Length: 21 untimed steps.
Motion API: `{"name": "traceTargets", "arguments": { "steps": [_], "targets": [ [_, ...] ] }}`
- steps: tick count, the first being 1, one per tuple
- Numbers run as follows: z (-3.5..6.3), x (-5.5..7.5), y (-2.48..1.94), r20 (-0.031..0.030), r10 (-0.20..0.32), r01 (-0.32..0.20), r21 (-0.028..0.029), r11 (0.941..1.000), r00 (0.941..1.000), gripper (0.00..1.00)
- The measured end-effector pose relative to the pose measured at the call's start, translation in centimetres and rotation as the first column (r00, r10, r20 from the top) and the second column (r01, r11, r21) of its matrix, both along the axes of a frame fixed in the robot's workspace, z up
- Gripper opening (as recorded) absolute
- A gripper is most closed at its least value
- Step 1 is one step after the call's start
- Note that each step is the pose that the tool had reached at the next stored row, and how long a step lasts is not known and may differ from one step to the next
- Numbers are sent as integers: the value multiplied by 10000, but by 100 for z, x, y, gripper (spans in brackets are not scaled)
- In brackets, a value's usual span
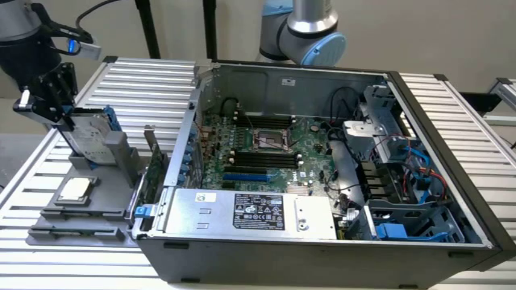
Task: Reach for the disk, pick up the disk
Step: 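Pick up the disk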
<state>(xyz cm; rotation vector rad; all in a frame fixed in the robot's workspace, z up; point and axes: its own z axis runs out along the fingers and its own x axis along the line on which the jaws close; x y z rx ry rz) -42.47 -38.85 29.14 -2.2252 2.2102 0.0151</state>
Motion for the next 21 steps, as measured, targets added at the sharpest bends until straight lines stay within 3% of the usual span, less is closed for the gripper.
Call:
{"name": "traceTargets", "arguments": {
  "steps": [12,21],
  "targets": [
    [27,0,0,-4,0,0,-1,10000,10000,33],
    [299,29,-2,-3,1,-1,56,10000,10000,33]
  ]
}}
